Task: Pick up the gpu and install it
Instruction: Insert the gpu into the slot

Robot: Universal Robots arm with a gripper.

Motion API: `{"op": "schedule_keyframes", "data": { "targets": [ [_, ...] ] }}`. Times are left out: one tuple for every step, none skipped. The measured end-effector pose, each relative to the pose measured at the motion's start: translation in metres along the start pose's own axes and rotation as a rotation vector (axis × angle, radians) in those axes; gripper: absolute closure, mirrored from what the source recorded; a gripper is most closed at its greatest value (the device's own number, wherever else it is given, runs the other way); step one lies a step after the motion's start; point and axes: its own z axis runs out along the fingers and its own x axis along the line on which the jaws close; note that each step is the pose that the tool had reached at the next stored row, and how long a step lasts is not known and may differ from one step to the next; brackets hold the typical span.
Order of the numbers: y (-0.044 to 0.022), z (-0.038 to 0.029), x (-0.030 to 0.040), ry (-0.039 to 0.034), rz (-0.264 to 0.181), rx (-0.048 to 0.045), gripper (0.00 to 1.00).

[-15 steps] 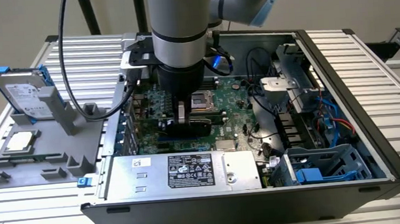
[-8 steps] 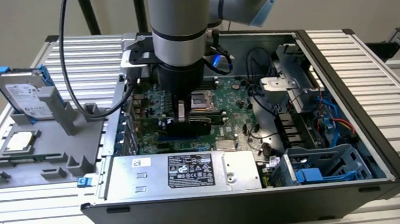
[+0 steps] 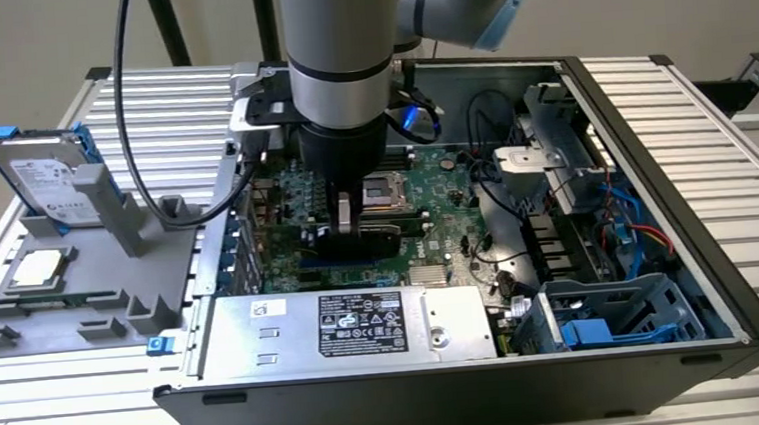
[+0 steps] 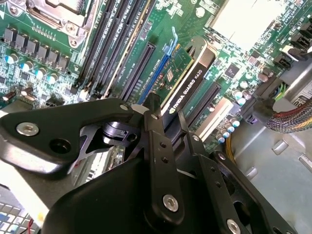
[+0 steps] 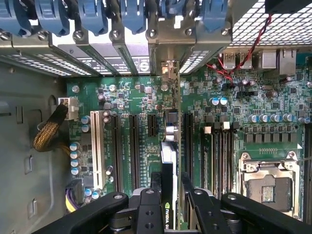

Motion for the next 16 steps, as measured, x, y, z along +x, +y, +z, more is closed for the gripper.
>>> {"op": "schedule_keyframes", "data": {
  "targets": [
    [0.0,0.0001,0.0,0.0001,0.0,0.0,1.0],
    [0.0,0.0001,0.0,0.0002,0.0,0.0,1.0],
    [0.0,0.0002,0.0,0.0002,0.0,0.0,1.0],
    [0.0,0.0003,0.0,-0.0001,0.0,0.0001,1.0],
    [0.0,0.0004,0.0,-0.0001,0.0,0.0001,1.0],
    [0.0,0.0004,0.0,-0.0001,0.0,0.0001,1.0],
    [0.0,0.0004,0.0,0.0,0.0,0.0001,1.0],
    [0.0,0.0004,0.0,0.0,0.0,0.0001,1.0],
    [0.0,0.0004,0.0,-0.0001,0.0,0.0001,1.0],
    [0.0,0.0004,0.0,-0.0001,0.0,0.0001,1.0],
    [0.0,0.0004,0.0,0.0,0.0,0.0001,1.0],
    [0.0,0.0004,0.0,-0.0001,0.0,0.0001,1.0],
    [0.0,0.0005,0.0,-0.0001,0.0,0.0001,1.0],
    [0.0,0.0005,0.0001,-0.0001,0.0,0.0001,1.0],
    [0.0,0.0006,0.0002,-0.0003,0.0,0.0002,1.0],
    [0.0,0.0006,0.0006,-0.0005,0.0,0.0002,1.0]
  ]
}}
